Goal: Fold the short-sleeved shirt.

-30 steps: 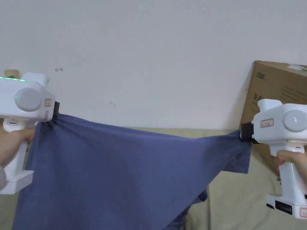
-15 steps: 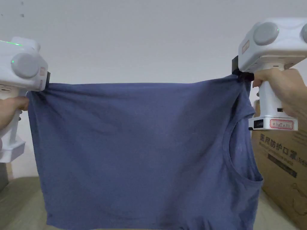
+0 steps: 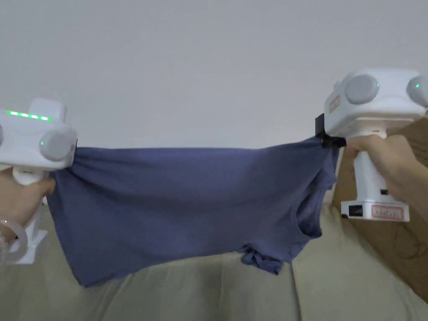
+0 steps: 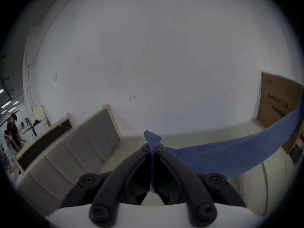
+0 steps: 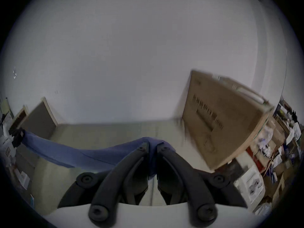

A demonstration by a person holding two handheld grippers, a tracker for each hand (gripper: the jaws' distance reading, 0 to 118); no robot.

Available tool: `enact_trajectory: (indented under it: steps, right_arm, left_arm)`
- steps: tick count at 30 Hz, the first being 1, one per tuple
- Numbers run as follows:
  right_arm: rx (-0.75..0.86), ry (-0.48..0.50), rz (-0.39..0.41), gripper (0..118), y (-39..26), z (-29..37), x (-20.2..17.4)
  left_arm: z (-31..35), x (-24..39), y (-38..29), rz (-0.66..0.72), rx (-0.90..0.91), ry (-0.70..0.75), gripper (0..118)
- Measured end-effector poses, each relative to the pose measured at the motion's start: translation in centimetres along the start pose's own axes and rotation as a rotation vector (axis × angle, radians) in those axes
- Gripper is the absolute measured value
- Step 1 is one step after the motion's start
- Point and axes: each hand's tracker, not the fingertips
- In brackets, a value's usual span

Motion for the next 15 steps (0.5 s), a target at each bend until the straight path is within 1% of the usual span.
enact_trajectory:
  steps: [2, 3, 4, 7, 8, 9, 10, 13, 15]
  right_arm:
    - [-0.114, -0.007, 0.045, 7, -4.1, -4.3, -0.7]
    - [-0.15, -0.015, 0.032, 7, -6.3, -6.3, -0.9]
    - [-0.196, -0.014, 0.045, 7, -8.0, -8.1, -1.0]
    - [-0.301, -0.019, 0.019, 7, -14.0, -13.1, -1.1]
    - [-0.354, -0.013, -0.004, 7, -16.2, -15.0, -0.9]
    - [-0.394, -0.002, 0.001, 7, -17.8, -16.3, -0.8]
    - [-0.422, -0.012, 0.007, 7, -19.4, -17.2, -0.8]
    - [-0.47, -0.022, 0.033, 7, -23.6, -18.2, -0.6]
    - [-0.479, -0.002, 0.031, 7, -25.3, -17.8, -0.1]
  left_arm:
    - [-2.7, 1.7, -5.0, -0.015, -0.095, -0.022, 1]
    - [-4.0, 2.7, -7.5, -0.023, -0.14, -0.024, 2]
    - [-5.0, 3.4, -9.7, -0.044, -0.188, -0.037, 1]
    - [-7.0, 5.4, -16.4, -0.036, -0.311, -0.056, 1]
    - [-7.6, 5.9, -18.7, -0.021, -0.35, -0.06, 1]
    - [-7.9, 6.2, -20.4, -0.03, -0.378, -0.073, 1]
    - [-8.2, 6.5, -21.9, -0.031, -0.406, -0.071, 2]
    - [-8.0, 6.9, -25.4, -0.101, -0.496, -0.063, 1]
    - [-7.1, 6.3, -26.3, -0.087, -0.5, -0.082, 2]
